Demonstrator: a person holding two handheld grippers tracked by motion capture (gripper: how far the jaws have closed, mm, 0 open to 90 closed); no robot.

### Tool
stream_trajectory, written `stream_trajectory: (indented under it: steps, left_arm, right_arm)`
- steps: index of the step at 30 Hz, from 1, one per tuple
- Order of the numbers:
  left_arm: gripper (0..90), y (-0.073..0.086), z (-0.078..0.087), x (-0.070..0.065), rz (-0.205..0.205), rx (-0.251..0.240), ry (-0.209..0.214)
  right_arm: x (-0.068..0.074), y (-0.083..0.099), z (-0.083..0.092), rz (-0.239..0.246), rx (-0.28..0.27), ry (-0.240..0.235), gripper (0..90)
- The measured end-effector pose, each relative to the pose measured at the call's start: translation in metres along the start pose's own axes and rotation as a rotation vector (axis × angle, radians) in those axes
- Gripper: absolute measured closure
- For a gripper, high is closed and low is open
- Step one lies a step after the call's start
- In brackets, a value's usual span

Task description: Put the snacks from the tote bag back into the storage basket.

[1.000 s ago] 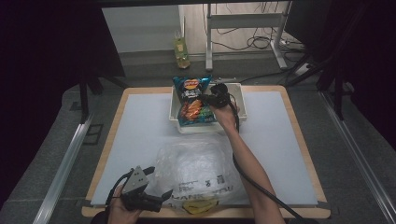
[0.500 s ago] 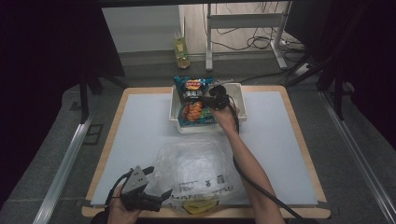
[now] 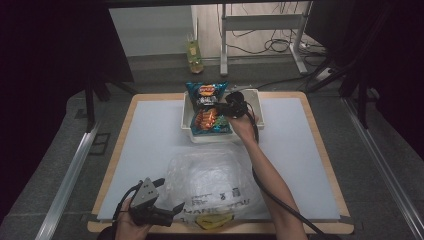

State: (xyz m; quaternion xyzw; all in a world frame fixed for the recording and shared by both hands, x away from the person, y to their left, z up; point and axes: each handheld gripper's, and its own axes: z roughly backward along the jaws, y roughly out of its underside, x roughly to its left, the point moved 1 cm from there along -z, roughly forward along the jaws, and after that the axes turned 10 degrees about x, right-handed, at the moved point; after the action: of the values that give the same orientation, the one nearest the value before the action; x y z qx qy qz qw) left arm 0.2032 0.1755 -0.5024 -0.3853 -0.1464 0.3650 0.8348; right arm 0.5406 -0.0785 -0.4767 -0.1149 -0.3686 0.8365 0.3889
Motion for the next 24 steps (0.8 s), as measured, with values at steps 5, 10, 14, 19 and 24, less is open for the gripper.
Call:
stream_trajectory:
  steps: [5,10,14,19,24]
  left_arm:
    - [2.1,0.0,0.0,0.001,0.003,0.0,-0.002]
    - [2.1,0.0,0.0,0.001,0.0,-0.002,-0.005]
    - [2.2,0.0,0.001,0.001,0.002,-0.004,-0.006]
    - [2.2,0.001,0.001,0.002,0.003,-0.005,-0.007]
    - [2.2,0.001,0.001,0.002,0.004,-0.007,-0.01]
  right_arm:
    - [0.001,-0.001,0.006,0.013,0.001,0.002,69.6]
    - [0.004,-0.004,0.013,0.024,-0.003,0.004,67.9]
    - [0.006,-0.004,0.016,0.04,-0.005,0.004,65.8]
    - [0.009,-0.004,0.019,0.051,-0.006,0.001,62.0]
    - [0.012,-0.004,0.023,0.065,-0.003,-0.002,58.1]
